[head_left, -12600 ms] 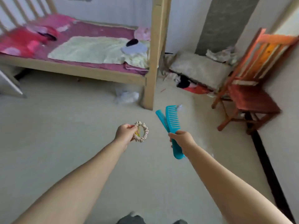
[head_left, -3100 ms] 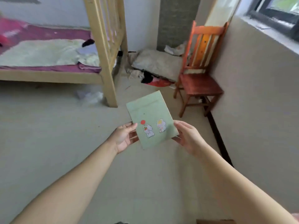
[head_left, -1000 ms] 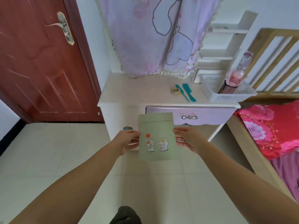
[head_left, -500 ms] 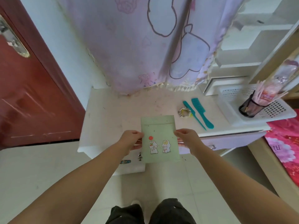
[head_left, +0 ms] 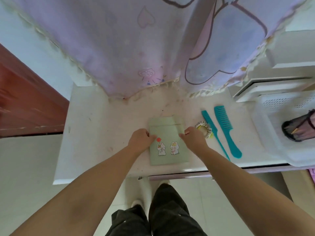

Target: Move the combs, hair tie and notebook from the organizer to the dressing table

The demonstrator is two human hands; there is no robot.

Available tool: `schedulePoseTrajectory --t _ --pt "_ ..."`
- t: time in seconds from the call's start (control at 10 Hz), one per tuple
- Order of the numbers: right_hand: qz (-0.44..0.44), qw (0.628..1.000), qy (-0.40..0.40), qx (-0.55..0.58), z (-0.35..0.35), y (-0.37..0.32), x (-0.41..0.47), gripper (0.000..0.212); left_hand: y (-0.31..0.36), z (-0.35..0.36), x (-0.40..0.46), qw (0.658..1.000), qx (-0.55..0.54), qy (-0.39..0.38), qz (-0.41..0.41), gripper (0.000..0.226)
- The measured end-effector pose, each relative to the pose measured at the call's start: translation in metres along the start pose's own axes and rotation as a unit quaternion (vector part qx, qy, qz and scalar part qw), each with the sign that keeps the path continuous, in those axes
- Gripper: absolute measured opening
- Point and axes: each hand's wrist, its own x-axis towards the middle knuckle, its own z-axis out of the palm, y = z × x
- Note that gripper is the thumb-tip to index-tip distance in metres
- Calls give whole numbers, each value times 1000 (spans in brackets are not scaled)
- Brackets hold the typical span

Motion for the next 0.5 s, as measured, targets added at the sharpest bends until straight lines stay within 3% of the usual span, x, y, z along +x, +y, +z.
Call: schedulePoseTrajectory --t 0.2,0.3,0.5 --pt "6 999 8 -46 4 -3 5 25 1 -10 16 987 151 -42 22 36" --pt "21 998 0 -56 4 -5 4 27 1 -17 15 981 168 -77 55 33" --pt "51 997 44 -48 16 -6 -18 31 -32 -40 2 929 245 -131 244 26"
